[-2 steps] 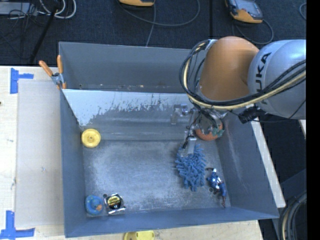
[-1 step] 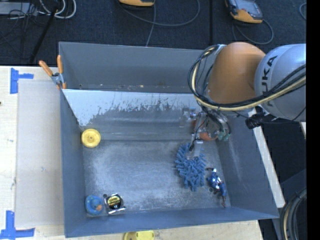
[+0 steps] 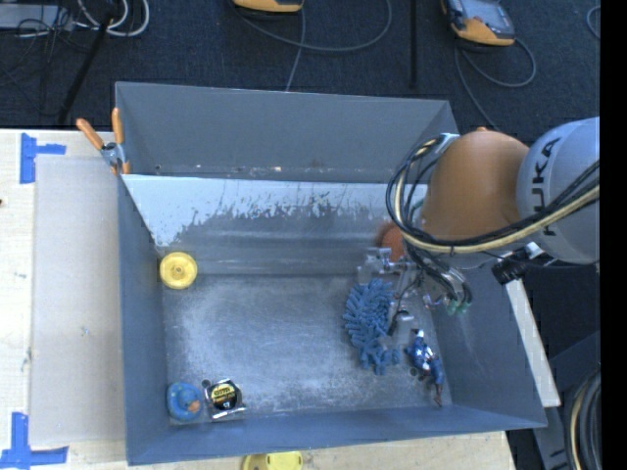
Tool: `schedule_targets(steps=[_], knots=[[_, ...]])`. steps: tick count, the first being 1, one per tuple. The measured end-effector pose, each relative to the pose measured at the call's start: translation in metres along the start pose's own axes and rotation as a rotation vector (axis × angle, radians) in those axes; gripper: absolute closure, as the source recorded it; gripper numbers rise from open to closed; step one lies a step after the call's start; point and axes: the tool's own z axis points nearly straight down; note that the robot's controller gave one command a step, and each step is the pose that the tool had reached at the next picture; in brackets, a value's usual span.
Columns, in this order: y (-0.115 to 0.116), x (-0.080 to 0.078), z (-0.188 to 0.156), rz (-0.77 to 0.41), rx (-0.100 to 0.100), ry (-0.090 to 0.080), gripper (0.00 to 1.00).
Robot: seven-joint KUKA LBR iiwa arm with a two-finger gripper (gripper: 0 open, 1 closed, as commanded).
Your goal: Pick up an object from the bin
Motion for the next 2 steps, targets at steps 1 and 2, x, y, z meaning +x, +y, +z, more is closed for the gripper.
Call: schedule_targets(steps=[1, 2], knots=[[-0.0623, -0.0055, 0.0604, -0.103, 0.003, -0.003, 1.00], [-0.0624, -0.0055, 0.0604, -0.102, 0.003, -0.003, 1.00]])
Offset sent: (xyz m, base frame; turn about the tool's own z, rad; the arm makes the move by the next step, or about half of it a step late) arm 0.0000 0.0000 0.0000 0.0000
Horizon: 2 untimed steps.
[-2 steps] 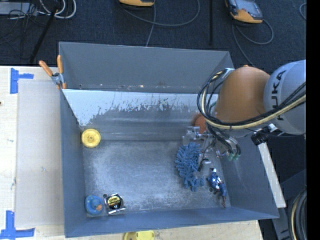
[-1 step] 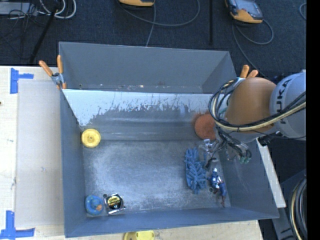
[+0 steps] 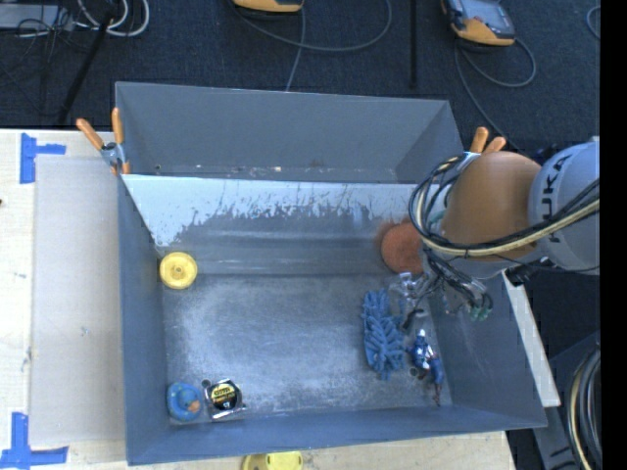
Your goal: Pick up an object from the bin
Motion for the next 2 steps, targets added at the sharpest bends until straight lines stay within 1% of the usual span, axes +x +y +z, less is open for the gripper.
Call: schedule_targets(steps=[1, 2], knots=[[-0.008, 0.009, -0.051, -0.028, -0.005, 0.008, 1.00], [-0.011, 0.001, -0.080, -0.028, 0.001, -0.004, 1.00]])
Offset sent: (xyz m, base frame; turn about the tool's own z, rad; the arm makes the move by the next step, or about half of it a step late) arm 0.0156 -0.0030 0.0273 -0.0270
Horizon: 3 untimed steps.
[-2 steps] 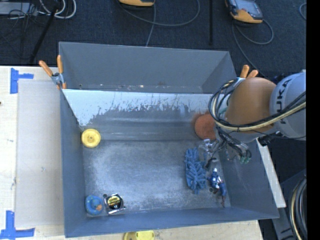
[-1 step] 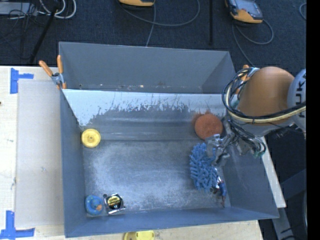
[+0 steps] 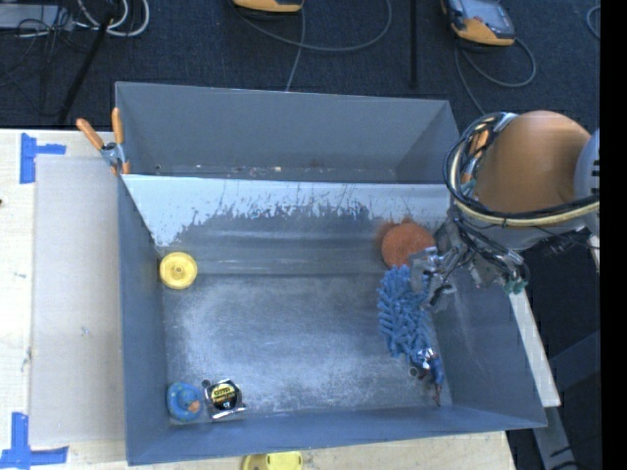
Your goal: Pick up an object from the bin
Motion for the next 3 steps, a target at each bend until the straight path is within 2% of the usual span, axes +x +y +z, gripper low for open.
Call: schedule_targets(steps=[1, 2, 3], knots=[[0.008, -0.005, -0.017, -0.005, -0.004, 0.010, 1.00], [0.019, -0.020, -0.031, -0.009, -0.001, 0.002, 1.00], [0.019, -0.020, -0.078, -0.008, -0.004, 0.009, 1.00]])
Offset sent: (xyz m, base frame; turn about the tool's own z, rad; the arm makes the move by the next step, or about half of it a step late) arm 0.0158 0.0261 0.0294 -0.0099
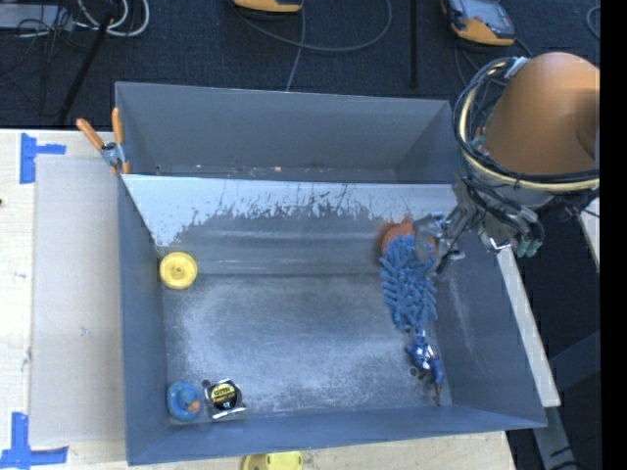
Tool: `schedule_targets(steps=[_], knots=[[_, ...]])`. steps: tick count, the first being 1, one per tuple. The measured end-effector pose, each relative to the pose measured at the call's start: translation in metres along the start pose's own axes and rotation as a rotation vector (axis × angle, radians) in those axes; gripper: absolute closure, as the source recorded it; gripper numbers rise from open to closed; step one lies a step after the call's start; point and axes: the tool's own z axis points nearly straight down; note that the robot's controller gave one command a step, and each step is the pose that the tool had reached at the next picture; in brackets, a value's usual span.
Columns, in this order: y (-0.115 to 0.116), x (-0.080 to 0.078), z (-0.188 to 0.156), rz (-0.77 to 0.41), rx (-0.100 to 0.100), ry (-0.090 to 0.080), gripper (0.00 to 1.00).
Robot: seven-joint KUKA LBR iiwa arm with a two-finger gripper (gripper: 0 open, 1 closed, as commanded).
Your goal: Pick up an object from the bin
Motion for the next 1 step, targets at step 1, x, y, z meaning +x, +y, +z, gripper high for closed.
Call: schedule_targets(steps=[1], knots=[[-0.0035, -0.0019, -0.0868, -0.015, 0.002, -0.004, 1.00]])
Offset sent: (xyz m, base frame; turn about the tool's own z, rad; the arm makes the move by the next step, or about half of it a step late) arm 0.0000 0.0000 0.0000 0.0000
